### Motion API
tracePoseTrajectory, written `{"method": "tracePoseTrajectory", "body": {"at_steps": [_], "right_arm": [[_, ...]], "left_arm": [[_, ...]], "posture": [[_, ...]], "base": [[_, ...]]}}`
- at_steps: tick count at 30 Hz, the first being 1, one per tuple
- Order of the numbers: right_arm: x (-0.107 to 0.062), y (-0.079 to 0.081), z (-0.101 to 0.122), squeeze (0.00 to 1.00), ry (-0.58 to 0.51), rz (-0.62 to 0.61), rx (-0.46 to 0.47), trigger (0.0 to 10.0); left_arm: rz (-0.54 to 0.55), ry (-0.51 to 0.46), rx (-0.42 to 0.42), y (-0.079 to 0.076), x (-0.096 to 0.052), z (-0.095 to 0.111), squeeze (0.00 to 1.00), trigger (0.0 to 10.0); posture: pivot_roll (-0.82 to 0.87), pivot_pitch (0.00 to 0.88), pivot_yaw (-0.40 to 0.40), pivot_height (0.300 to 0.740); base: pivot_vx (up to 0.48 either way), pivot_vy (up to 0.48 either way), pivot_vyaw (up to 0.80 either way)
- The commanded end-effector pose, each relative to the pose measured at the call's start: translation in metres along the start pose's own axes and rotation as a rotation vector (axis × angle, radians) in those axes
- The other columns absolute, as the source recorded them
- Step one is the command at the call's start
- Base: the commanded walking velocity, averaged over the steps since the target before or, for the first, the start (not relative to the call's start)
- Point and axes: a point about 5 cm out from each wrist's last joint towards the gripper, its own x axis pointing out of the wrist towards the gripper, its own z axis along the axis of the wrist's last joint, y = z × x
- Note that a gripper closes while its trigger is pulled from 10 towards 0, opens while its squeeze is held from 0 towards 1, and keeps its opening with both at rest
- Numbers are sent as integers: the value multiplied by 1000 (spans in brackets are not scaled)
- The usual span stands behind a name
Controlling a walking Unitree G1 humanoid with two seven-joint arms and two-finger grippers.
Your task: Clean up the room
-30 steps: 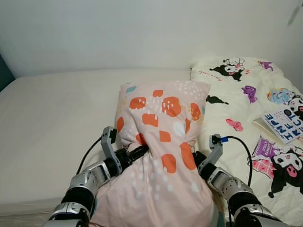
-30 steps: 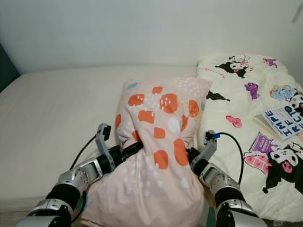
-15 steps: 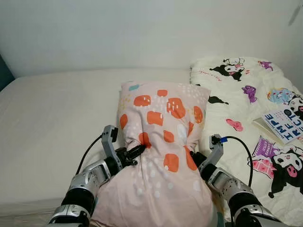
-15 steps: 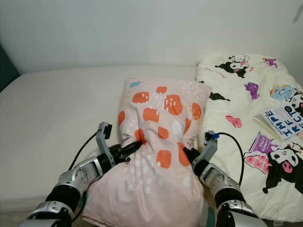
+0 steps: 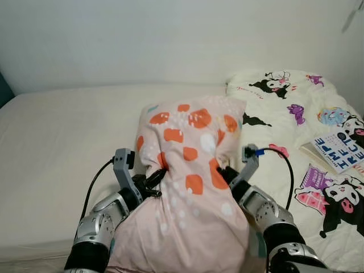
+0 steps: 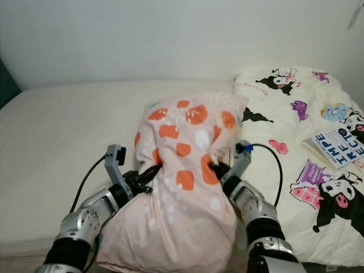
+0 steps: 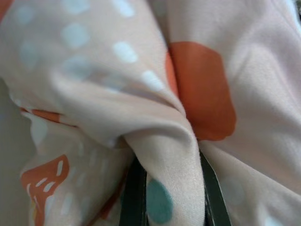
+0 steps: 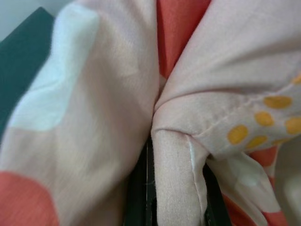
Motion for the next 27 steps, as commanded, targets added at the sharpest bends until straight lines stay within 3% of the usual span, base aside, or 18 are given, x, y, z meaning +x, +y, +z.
{"method": "tracePoseTrajectory", "body": {"at_steps": [1, 3, 5, 8, 9, 10, 11, 12, 13, 18, 21, 27], "right_arm": [[18, 26, -18, 0, 64, 114, 4, 0], [19, 36, -14, 0, 39, 141, -43, 0], [19, 36, -14, 0, 39, 141, -43, 0], [18, 45, -11, 0, 14, 158, -91, 0], [17, 49, -9, 0, -9, 145, -129, 0], [16, 51, -7, 0, -36, 126, -157, 0], [12, 52, -5, 0, -65, 87, -195, 8824], [12, 52, -5, 0, -65, 87, -195, 8824], [10, 51, -5, 0, -72, 74, -204, 10000], [3, 50, -7, 0, -93, 30, -231, 10000], [-4, 46, -17, 0, -39, 2, -263, 10000], [-19, 44, -33, 0, -13, -51, -336, 10000]], "left_arm": [[-110, 23, -25, -24, 13, -10, 0, 0], [-114, -6, -6, -29, 11, -3, 0, 0], [-114, -6, -6, -29, 11, -3, 0, 0], [-100, -28, 55, -38, 9, 3, 0, 0], [-71, -51, 90, -41, 8, 7, 0, 5647], [-44, -71, 129, -44, 7, 11, 0, 10000], [5, -99, 158, -45, 5, 15, 0, 10000], [5, -99, 158, -45, 5, 15, 0, 10000], [26, -112, 151, -44, 4, 17, 0, 10000], [82, -158, 132, -42, 1, 21, 0, 10000], [115, -153, 151, -41, -2, 18, 0, 10000], [214, -83, 216, -34, -14, 2, 0, 10000]], "posture": [[11, 220, -17, 567], [14, 193, -23, 567], [14, 193, -23, 567], [13, 165, -26, 567], [10, 147, -24, 567], [8, 134, -25, 567], [8, 124, -25, 567], [8, 124, -25, 567], [8, 118, -26, 567], [8, 111, -25, 567], [15, 95, -24, 567], [15, 85, -15, 567]], "base": [[0, 0, 0], [0, 0, 0], [0, 0, 0], [0, 0, 0], [0, 0, 0], [0, 0, 0], [0, 0, 0], [0, 0, 0], [0, 0, 0], [0, 0, 0], [0, 0, 0], [0, 0, 0]]}}
